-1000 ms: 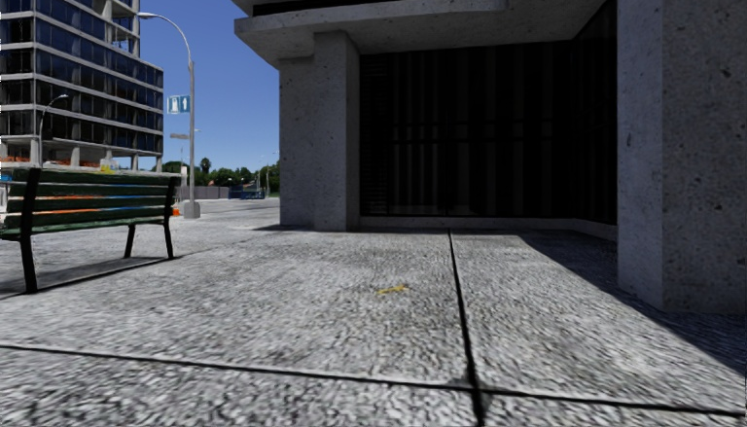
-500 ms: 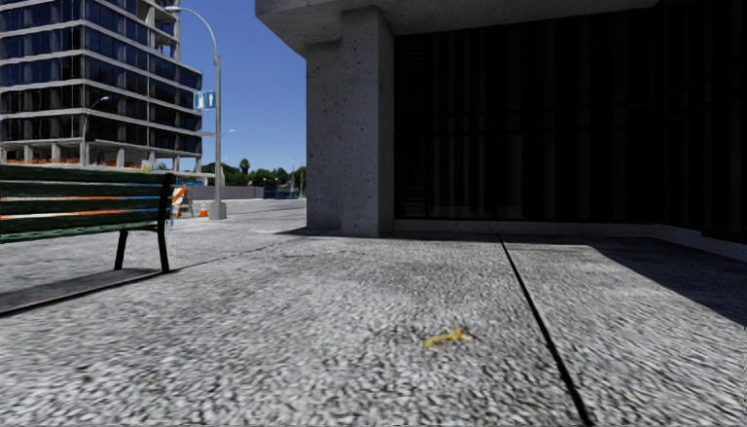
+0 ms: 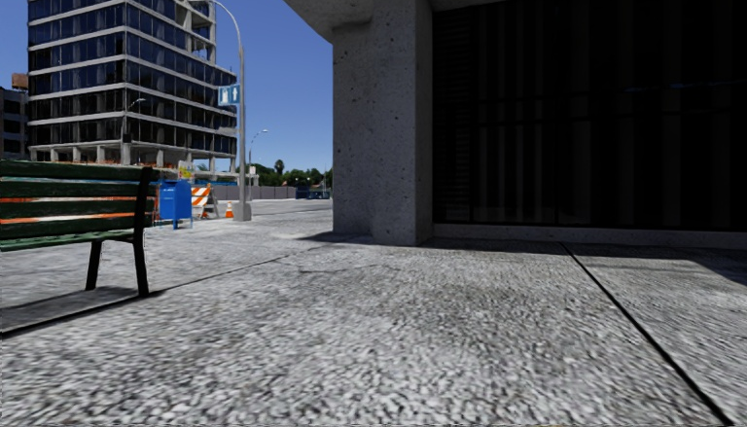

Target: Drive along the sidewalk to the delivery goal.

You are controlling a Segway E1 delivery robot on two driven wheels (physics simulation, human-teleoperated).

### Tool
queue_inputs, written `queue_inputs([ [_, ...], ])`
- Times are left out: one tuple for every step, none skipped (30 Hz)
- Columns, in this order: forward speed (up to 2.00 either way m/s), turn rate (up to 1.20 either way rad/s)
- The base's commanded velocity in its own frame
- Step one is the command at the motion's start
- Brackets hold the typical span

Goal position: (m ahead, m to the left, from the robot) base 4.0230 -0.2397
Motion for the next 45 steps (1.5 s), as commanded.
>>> queue_inputs([
  [2.00,0.00],
  [2.00,0.00],
  [2.00,0.00],
  [2.00,0.00],
  [2.00,0.00],
  [2.00,0.00],
  [2.00,0.00],
  [2.00,0.00],
  [2.00,0.00],
  [2.00,0.00],
  [2.00,0.00],
  [2.00,0.00],
  [2.00,0.00],
  [2.00,0.00],
  [2.00,0.00],
  [2.00,0.00],
  [2.00,0.00],
  [2.00,0.00],
  [2.00,0.00],
  [2.00,0.00],
  [2.00,0.00],
  [2.00,0.00],
  [2.00,0.00],
  [2.00,0.00],
  [2.00,0.00],
  [2.00,0.00],
  [2.00,0.00],
  [2.00,0.00],
  [2.00,0.00],
  [2.00,0.00],
  [2.00,0.00],
  [2.00,0.00],
  [2.00,0.00],
  [1.98,-0.12],
  [1.98,-0.12],
  [1.91,-0.19],
  [1.85,-0.22],
  [1.76,-0.23],
  [1.69,-0.23],
  [1.69,-0.23],
  [1.65,-0.27],
  [1.63,-0.33],
  [1.61,-0.41],
  [1.61,-0.41],
  [1.57,-0.46],
])
